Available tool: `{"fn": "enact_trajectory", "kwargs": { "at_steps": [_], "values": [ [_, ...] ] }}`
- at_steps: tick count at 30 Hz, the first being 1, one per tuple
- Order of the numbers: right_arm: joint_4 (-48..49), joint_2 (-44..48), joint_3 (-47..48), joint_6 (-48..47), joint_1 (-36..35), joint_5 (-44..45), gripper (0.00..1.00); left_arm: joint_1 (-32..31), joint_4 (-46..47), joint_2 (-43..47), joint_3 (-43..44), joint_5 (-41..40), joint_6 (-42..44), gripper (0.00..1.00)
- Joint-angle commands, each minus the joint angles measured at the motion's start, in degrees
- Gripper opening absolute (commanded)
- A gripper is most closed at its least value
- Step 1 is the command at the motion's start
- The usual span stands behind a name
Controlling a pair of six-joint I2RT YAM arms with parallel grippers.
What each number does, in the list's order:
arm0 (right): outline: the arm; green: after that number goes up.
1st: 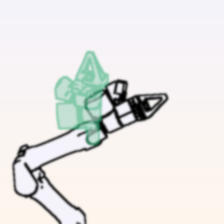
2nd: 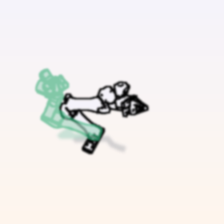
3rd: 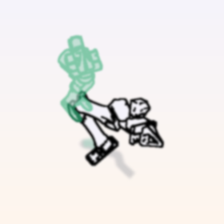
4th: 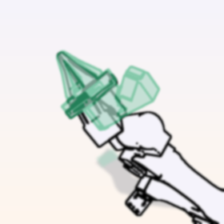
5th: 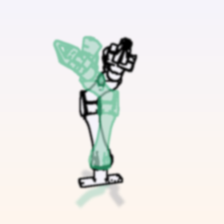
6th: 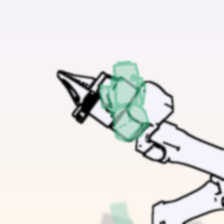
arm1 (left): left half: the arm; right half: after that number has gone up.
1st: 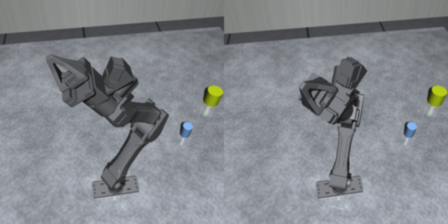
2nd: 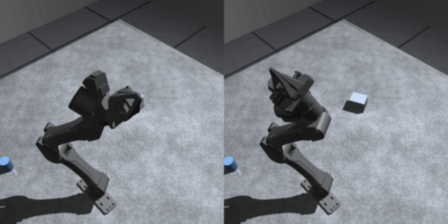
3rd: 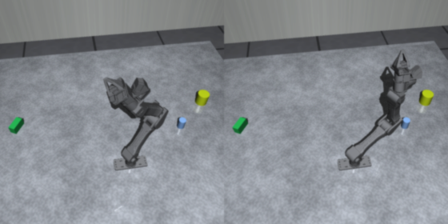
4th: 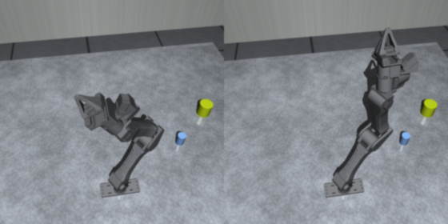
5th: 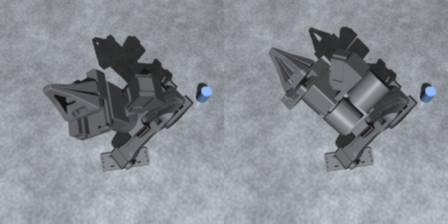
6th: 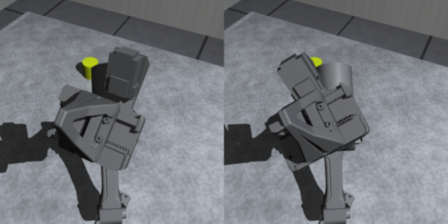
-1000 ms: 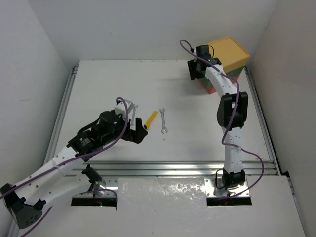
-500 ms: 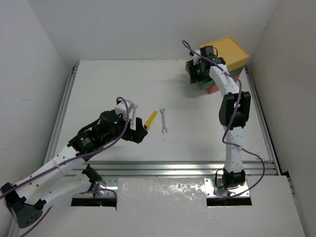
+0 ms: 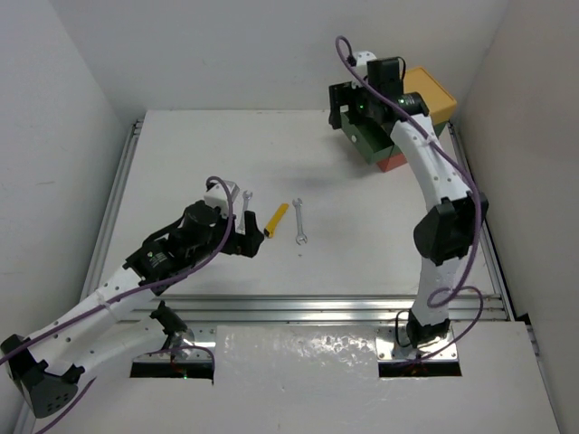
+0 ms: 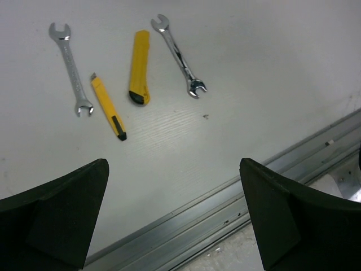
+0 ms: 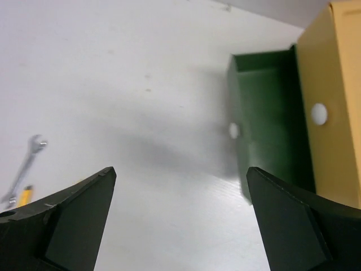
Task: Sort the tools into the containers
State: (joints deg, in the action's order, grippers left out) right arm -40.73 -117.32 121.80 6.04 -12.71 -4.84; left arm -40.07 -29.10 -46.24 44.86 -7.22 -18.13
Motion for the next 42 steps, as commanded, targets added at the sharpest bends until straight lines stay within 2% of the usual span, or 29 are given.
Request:
{"fn": "enact_trajectory", "kwargs": {
  "at_steps": [1,3,4,5,7,13,17,20,21,25,28,32,38,42],
  "values": [
    [3.2,7.6,-8.4,6.2,-7.2,6.4,0.99,-0.4,-1.2,1.0,1.5,-10.1,-3.2,1.00],
    [6.6,12.8,-15.9,9.0,-11.1,8.4,0.99,0.3,-4.4,1.4,3.1,-18.4,-6.7,1.00],
    [8.2,14.1,-19.5,9.6,-15.9,14.1,0.99,0.6,-5.1,2.8,3.3,-20.7,-7.7,1.00],
    [10.3,15.1,-25.9,11.3,-18.1,16.3,0.99,1.0,-5.5,3.9,3.6,-22.3,-8.3,1.00],
    [10.9,15.5,-31.7,16.3,-22.9,18.7,0.99,1.8,-5.8,7.2,3.4,-24.3,-8.9,1.00],
    [8.9,9.9,-33.9,21.3,-31.3,22.2,0.94,1.8,-5.4,11.8,2.8,-25.4,-8.3,1.00],
    [5.8,3.9,-31.8,23.8,-31.0,23.5,0.87,1.8,-5.1,10.3,2.7,-22.8,-7.3,1.00],
    [3.9,-1.7,-28.8,23.9,-29.1,19.6,0.74,1.8,-4.4,9.2,2.4,-20.3,-6.5,1.00],
    [3.7,-2.7,-28.5,23.8,-28.7,17.5,0.65,1.8,-4.1,9.0,2.3,-19.3,-6.1,1.00],
    [4.4,-6.4,-27.5,24.0,-25.1,12.0,0.57,1.7,-3.8,8.7,2.2,-18.2,-5.6,1.00],
    [3.8,-8.6,-26.5,23.4,-24.2,11.9,0.54,1.7,-3.2,9.2,2.0,-17.3,-5.2,1.00],
    [0.3,-12.9,-22.9,22.9,-24.0,11.4,0.40,1.8,-3.1,9.7,2.0,-16.7,-5.0,1.00],
    [-3.2,-17.5,-22.0,23.7,-23.9,13.5,0.34,1.7,-2.9,10.2,1.9,-16.5,-4.9,1.00],
    [-5.0,-18.9,-22.7,24.6,-23.9,13.4,0.33,1.8,-2.7,10.1,1.7,-15.9,-4.7,1.00]
  ]
}}
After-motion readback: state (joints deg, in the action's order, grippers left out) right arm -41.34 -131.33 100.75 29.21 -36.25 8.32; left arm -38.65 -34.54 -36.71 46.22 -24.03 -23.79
